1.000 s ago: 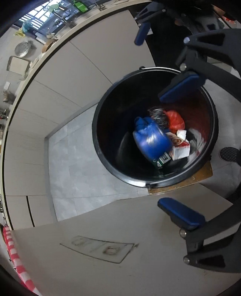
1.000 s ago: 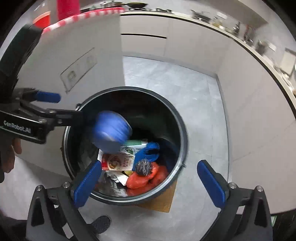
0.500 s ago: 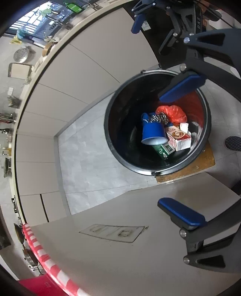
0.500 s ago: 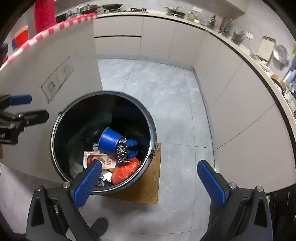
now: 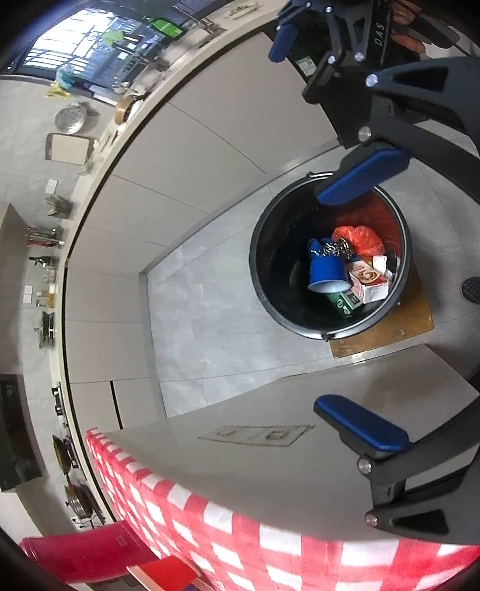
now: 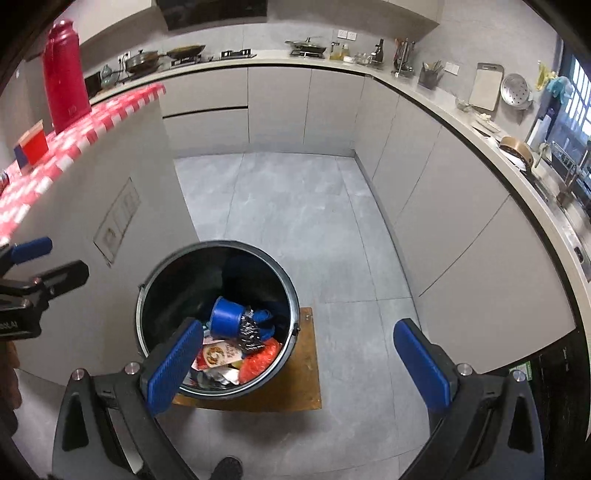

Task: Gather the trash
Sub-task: 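Move both grippers back over the table toward the spray can and cups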

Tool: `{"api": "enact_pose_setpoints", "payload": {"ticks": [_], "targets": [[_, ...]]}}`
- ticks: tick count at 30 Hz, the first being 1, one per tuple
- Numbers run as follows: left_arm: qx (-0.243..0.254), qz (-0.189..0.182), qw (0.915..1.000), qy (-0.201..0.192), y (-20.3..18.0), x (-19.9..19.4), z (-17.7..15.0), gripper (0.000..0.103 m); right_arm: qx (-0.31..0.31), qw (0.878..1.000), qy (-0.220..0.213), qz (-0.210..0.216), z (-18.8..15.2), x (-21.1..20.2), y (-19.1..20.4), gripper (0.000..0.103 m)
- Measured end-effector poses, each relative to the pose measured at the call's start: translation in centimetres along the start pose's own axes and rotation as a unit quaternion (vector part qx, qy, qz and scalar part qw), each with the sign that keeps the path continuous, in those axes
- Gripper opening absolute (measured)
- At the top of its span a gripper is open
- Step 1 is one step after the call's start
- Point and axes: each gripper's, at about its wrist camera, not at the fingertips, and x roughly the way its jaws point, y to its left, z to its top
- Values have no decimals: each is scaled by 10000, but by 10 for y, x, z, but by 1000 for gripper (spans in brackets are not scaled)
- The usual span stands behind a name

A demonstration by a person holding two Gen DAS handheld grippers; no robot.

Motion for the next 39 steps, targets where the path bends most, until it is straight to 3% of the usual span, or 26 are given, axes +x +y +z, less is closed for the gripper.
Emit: {"api": "enact_pose_setpoints", "payload": {"ticks": [10,18,28,39], "targets": [[-172,206,9994,-238,24,-44,8,103,264,9991,-192,272,23,-32,19,103],[-390,613,9964,-448,64,-79,15,103,195,9972,-237,676,46,-45,58,103],[-810,1028,9883,-782,139,-116,9,103,-161,9939,-260,1060,76,-60,139,103],[-1538,1427,9732,-939,253,-154,-12,103,-651,9889,-302,1303,108,-69,251,103]]}}
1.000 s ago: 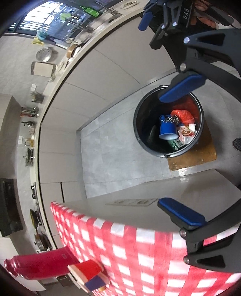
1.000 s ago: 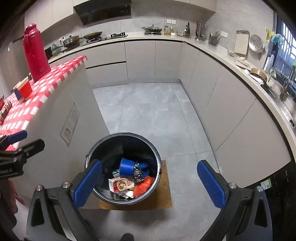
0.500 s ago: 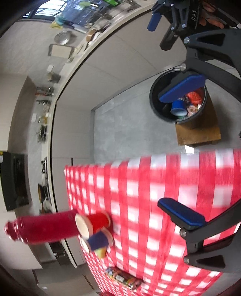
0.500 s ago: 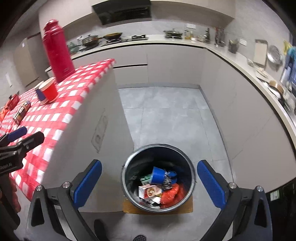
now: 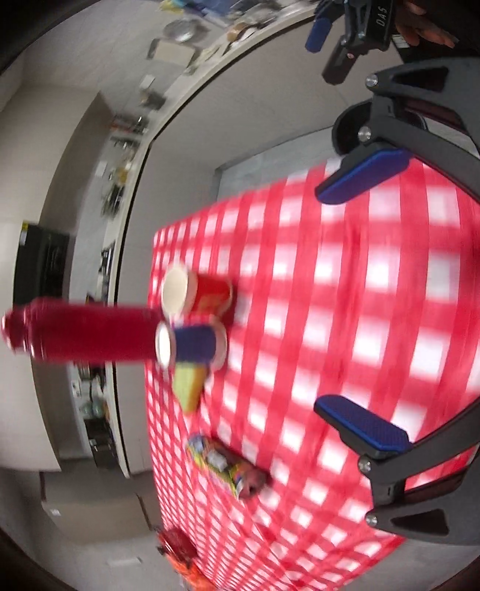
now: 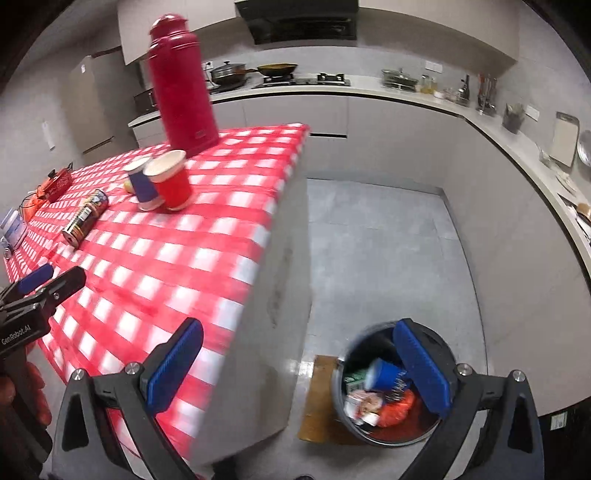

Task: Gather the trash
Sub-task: 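Move both grippers back over the table toward the spray can and cups, then grasp the yellow spray can with the left gripper while the right gripper grasps the blue paper cup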

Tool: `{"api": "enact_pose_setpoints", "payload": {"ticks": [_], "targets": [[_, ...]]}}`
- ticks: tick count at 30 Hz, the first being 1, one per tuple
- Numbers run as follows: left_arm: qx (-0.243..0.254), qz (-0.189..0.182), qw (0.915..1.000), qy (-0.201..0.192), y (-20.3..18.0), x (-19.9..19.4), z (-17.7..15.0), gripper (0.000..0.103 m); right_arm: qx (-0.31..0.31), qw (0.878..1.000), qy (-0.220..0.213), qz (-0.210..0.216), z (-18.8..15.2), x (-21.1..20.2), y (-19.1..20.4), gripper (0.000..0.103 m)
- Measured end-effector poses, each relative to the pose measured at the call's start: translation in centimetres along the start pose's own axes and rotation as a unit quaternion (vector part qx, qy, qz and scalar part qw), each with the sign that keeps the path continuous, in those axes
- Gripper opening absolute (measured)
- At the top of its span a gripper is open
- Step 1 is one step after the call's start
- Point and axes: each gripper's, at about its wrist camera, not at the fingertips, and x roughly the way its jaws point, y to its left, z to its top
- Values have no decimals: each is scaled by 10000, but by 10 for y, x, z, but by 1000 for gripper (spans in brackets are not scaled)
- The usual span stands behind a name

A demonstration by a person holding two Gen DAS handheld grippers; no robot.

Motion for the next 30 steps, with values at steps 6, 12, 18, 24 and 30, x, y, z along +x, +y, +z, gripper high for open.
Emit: {"api": "enact_pose_setpoints", "payload": {"ticks": [6,12,18,24,30], "targets": [[-380,243,9990,63,69,5,5,103,-100,9995,-133,281,19,11,58,103],[-567,402,9975,130,128,13,10,103,-282,9982,-280,441,35,23,117,103],[-663,479,9966,-138,172,17,24,99,-384,9967,-320,634,53,42,165,89],[-610,395,9973,-114,194,38,41,90,-400,9955,-350,784,73,68,199,77],[-493,331,9982,2,204,65,56,85,-365,9942,-309,964,96,94,226,71]]}}
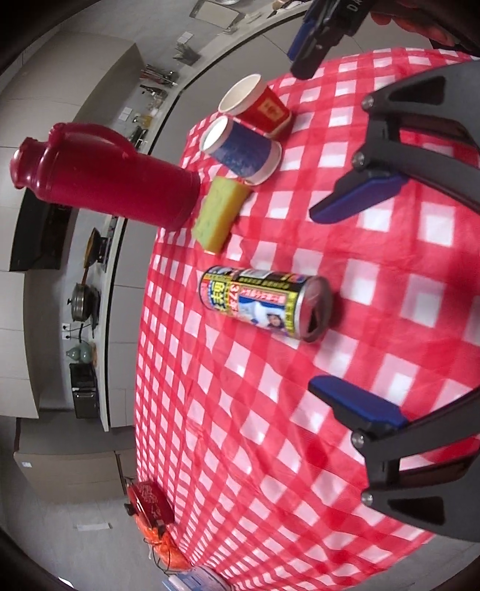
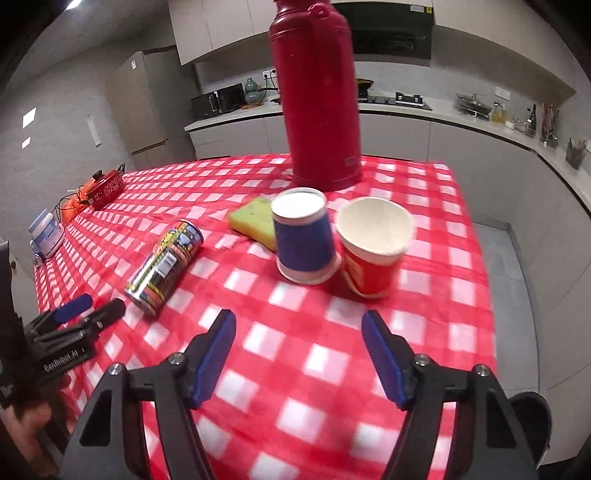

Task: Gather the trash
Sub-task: 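Grasp the yellow spray can with the left gripper while the right gripper grasps the blue paper cup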

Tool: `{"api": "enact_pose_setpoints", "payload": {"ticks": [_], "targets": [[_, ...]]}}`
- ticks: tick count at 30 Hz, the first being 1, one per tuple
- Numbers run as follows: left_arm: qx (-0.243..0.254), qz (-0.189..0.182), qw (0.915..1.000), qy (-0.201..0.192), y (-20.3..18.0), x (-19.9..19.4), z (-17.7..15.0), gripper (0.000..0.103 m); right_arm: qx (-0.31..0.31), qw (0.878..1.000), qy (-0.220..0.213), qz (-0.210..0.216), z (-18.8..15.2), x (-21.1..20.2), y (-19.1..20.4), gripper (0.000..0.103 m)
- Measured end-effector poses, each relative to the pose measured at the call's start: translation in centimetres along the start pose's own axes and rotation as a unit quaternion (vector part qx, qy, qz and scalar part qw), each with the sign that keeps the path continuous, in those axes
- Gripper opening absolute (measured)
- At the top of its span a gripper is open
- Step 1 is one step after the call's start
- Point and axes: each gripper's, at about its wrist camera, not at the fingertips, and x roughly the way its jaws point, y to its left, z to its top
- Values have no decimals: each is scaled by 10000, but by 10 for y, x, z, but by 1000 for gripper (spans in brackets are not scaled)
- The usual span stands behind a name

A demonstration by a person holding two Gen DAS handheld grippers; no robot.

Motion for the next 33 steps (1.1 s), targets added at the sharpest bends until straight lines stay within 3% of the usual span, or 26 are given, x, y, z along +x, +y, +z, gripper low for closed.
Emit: {"api": "enact_pose_setpoints", "payload": {"ticks": [6,8,21,33], "targets": [[50,-57,10000,62,5,25,13,85,42,9999,118,-8,16,35,9,63],[62,-79,9999,96,7,34,17,79,40,9999,132,-50,20,44,11,63],[153,-137,9992,332,9,85,41,79,183,9990,112,-394,42,99,9,62],[152,-214,9985,482,5,108,47,76,273,9973,43,-678,58,126,7,62]]}}
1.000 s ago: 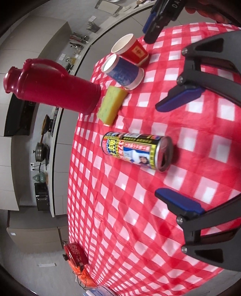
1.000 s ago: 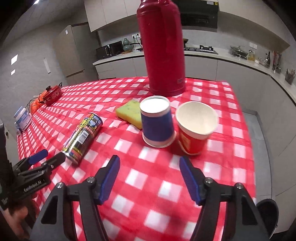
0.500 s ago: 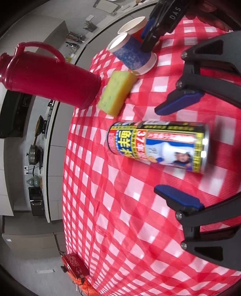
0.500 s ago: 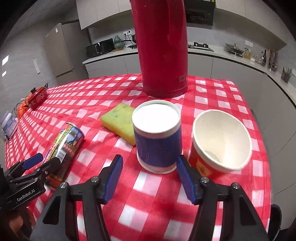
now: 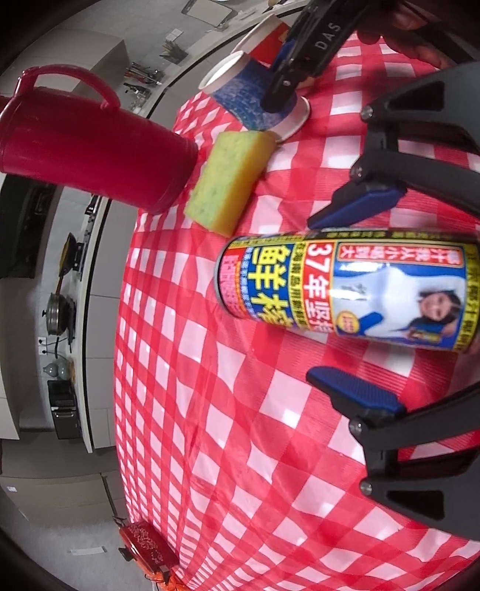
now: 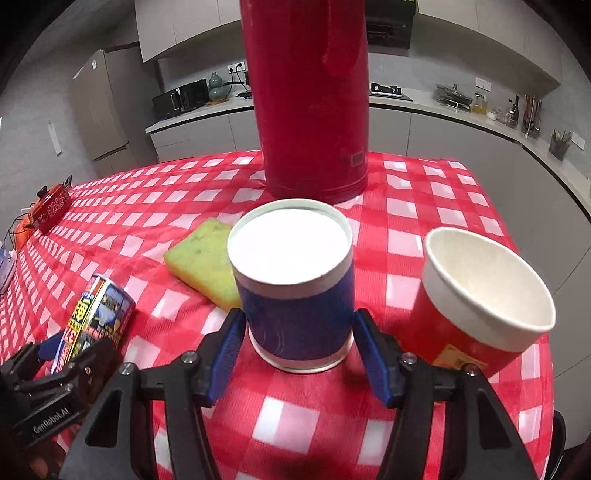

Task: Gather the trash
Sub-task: 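Grasp the yellow spray can with the left gripper while the right gripper grasps the blue paper cup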

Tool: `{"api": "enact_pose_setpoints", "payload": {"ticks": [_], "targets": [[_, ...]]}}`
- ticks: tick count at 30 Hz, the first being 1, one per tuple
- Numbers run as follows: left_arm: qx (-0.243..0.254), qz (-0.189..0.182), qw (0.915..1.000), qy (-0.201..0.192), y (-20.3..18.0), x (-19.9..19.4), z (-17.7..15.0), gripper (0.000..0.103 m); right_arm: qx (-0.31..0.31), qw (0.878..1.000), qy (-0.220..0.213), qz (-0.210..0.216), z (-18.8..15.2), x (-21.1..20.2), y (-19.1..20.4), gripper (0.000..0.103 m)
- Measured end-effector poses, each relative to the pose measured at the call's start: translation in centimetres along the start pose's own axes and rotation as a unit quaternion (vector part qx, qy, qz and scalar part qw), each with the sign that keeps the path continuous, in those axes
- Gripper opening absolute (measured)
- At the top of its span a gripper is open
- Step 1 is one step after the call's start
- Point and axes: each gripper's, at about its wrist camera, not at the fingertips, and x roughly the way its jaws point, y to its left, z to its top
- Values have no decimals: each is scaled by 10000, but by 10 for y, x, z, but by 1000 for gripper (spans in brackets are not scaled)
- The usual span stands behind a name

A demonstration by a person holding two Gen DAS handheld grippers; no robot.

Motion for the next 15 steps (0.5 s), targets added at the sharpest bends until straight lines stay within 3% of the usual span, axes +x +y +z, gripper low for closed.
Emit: {"api": "enact_pose_setpoints", "payload": {"ticks": [4,9,12,15], "targets": [[18,-19,10000,21,0,3,0,74,9,9999,-26,-114,4,6,1,63],[29,-12,10000,-14,1,2,-1,73,106,9997,-170,-160,6,5,-1,76],[-1,-63,10000,-16,1,4,0,67,100,9997,-189,-87,5,7,-1,76],[37,-87,9999,-48,-1,6,2,55,96,9998,-152,-77,5,12,-1,76]]}}
